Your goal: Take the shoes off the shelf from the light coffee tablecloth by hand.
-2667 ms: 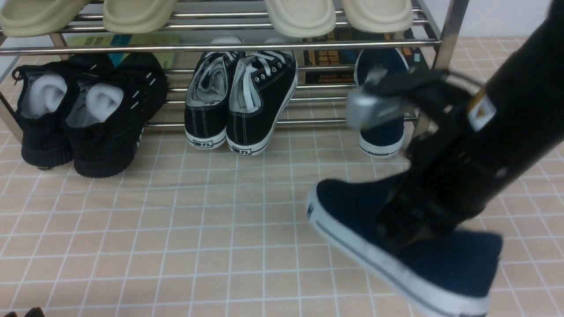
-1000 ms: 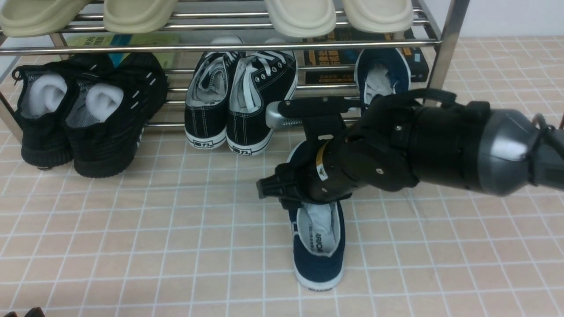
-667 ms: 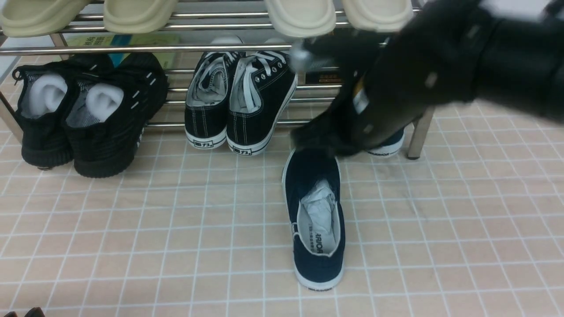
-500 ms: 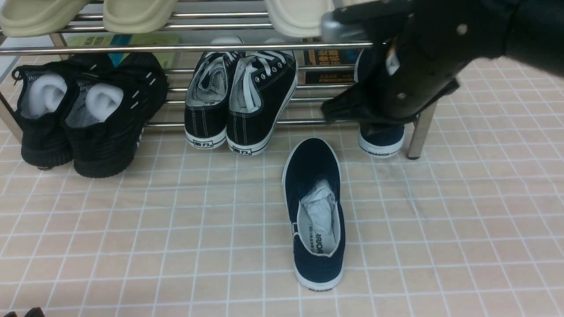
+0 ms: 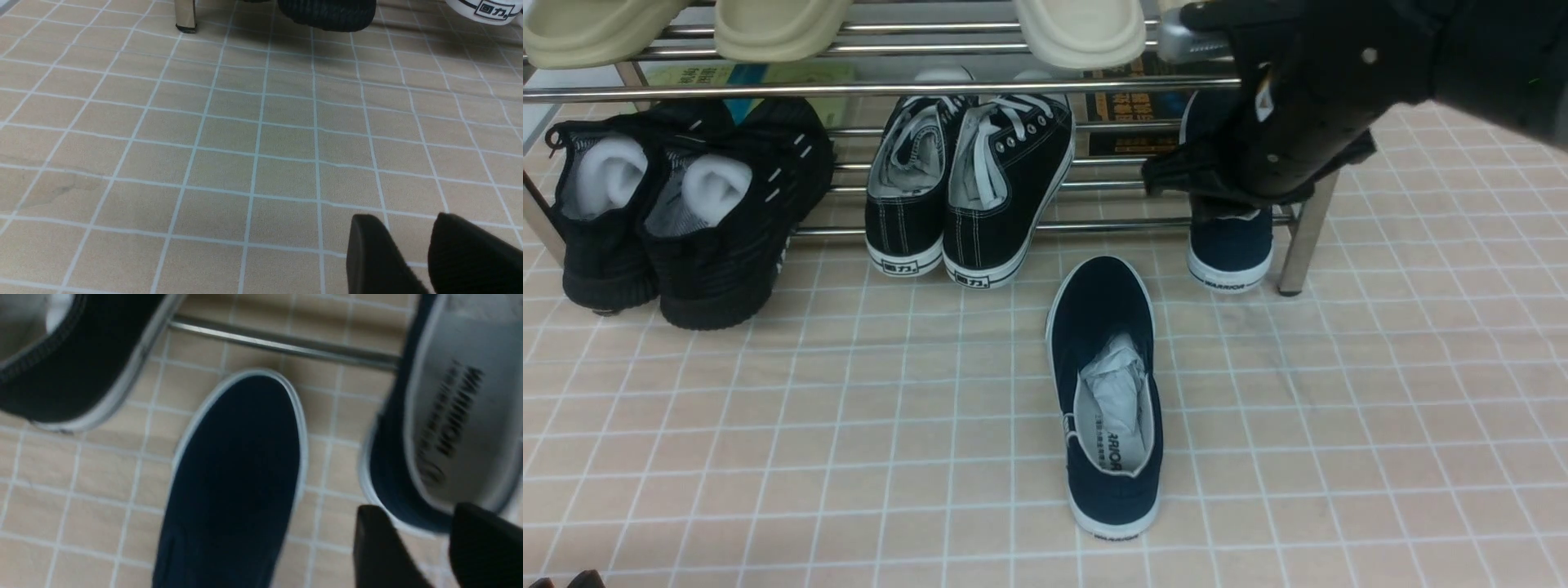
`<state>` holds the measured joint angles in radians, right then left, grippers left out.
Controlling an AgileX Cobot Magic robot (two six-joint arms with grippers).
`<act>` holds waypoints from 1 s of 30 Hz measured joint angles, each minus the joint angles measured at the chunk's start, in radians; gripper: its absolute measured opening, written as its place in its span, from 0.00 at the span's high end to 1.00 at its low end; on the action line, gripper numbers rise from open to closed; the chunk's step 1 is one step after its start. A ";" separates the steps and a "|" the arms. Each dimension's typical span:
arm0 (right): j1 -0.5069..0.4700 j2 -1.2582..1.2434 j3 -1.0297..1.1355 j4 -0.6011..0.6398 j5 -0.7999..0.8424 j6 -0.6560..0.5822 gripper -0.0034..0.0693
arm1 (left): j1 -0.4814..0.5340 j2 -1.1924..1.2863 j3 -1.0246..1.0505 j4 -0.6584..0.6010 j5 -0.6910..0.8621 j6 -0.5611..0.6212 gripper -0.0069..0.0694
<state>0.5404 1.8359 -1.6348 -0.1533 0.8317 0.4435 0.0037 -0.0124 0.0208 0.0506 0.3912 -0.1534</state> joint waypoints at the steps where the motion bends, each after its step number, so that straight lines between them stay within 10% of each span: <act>1: 0.000 0.010 -0.001 0.000 -0.017 0.000 0.50 | 0.000 0.000 0.000 0.002 0.000 0.000 0.59; 30: -0.052 0.177 -0.006 -0.138 -0.226 0.091 0.43 | 0.000 0.000 0.000 0.011 0.000 0.000 0.59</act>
<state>0.4880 2.0134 -1.6412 -0.2909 0.6053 0.5348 0.0037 -0.0124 0.0208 0.0613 0.3912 -0.1534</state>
